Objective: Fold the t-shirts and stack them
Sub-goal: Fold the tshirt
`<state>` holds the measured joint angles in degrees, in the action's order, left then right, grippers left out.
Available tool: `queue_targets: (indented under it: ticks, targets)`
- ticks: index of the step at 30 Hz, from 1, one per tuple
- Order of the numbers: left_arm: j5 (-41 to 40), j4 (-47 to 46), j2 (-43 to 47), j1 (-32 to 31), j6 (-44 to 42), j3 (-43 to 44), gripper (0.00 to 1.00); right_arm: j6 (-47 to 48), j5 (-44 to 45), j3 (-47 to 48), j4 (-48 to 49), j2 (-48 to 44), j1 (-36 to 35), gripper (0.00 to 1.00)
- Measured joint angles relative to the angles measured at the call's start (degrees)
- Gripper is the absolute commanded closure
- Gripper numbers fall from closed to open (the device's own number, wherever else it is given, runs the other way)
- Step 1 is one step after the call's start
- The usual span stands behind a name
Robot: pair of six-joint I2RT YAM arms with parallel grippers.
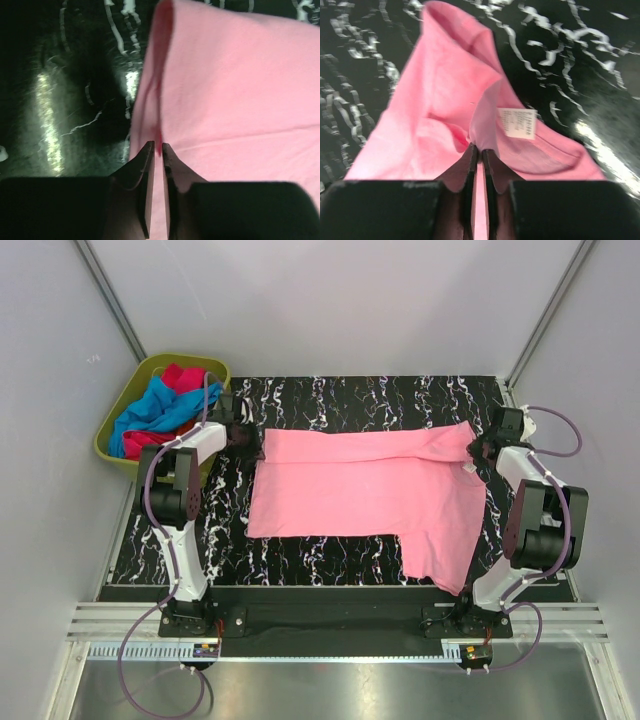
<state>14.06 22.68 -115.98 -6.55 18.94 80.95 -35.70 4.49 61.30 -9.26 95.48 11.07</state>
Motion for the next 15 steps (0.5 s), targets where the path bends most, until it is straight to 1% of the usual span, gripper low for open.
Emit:
queue_targets:
  ticks: [1, 2, 5, 8, 9, 12, 15]
  targets:
    - [-0.9, 0.5, 0.1, 0.0, 0.1, 0.0, 0.76, 0.2, 1.1, 0.4, -1.9, 0.1, 0.0, 0.84]
    - [-1.7, 0.9, 0.4, 0.1, 0.1, -0.2, 0.69, 0.3, 2.4, 1.0, -4.0, 0.1, 0.0, 0.81]
    - [-4.2, 2.3, 3.9, 0.0, 0.7, -2.2, 0.62, 0.9, 6.1, 3.1, -9.6, 0.2, 0.3, 0.73]
    - [-5.9, 3.8, 10.9, -0.6, 1.9, -4.8, 0.59, 2.5, 8.0, 5.3, -12.5, 0.1, 0.5, 0.67]
    - [-6.0, 4.1, 12.7, -0.9, 2.1, -5.0, 0.56, 3.3, 8.0, 6.3, -13.3, 0.1, 0.6, 0.59]
    - [-4.2, 3.2, 16.6, -2.1, 2.5, -4.3, 0.56, 6.1, 6.0, 9.5, -14.0, 0.1, 0.6, 0.52]
    - [-0.1, 2.3, 13.0, -2.9, 2.5, 0.3, 0.60, 7.9, -0.4, 12.0, -11.2, 0.7, 0.7, 0.50]
